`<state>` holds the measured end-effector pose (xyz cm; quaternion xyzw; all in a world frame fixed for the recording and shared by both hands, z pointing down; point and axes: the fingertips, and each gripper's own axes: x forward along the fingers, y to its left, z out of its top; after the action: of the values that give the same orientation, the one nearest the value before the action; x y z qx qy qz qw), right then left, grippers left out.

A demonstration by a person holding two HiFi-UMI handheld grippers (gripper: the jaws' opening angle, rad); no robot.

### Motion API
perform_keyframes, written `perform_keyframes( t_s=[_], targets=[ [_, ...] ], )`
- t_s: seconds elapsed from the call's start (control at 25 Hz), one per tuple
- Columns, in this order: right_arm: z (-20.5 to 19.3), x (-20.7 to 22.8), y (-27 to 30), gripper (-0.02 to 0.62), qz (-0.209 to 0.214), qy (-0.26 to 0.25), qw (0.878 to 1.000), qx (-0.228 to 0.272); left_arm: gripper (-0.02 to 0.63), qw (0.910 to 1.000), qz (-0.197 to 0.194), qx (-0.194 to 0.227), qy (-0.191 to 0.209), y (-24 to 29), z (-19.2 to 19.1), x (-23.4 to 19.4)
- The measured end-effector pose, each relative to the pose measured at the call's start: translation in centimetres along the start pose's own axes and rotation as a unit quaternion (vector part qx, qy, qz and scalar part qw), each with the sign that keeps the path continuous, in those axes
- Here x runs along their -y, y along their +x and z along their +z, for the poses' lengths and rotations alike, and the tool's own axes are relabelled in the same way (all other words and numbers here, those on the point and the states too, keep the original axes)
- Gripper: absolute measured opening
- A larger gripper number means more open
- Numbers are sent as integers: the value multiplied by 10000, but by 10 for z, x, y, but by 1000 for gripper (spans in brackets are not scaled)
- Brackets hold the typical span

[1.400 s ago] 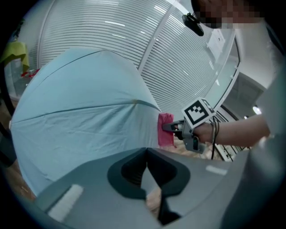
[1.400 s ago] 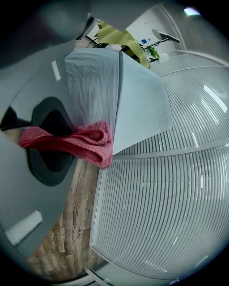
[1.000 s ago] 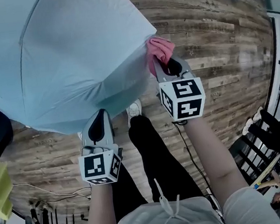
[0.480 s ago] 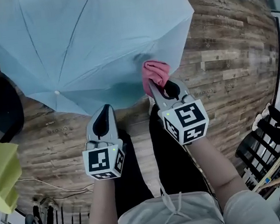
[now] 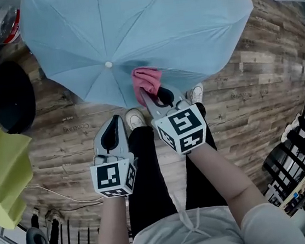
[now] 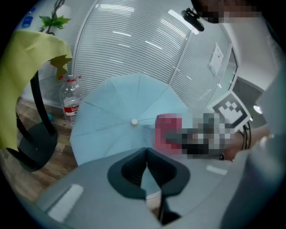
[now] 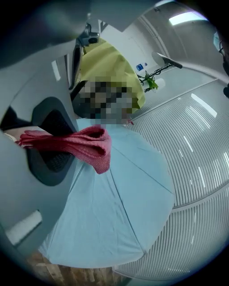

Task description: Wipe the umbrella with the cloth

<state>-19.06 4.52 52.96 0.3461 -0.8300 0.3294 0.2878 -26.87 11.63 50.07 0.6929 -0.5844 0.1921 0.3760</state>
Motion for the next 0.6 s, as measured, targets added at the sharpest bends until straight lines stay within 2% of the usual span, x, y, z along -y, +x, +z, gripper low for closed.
perform_keyframes(
  t_s=[0.12,0.28,0.4,0.6],
  targets=[
    [0,-19,28,57,5,-122,9999,73,8,9999,24,-39,-133,-11,-17,-23],
    [3,-20,54,57,-51,-56,9999,95,8,9997,15,-133,-215,-9,-34,-43],
    [3,-11,63,57,-140,101,9998,95,8,9997,-31,-187,-129,-4,-40,-44],
    [-11,4,66,57,-107,120,9998,-69,8,9994,-13,-208,-289,11,-42,-38]
  ],
)
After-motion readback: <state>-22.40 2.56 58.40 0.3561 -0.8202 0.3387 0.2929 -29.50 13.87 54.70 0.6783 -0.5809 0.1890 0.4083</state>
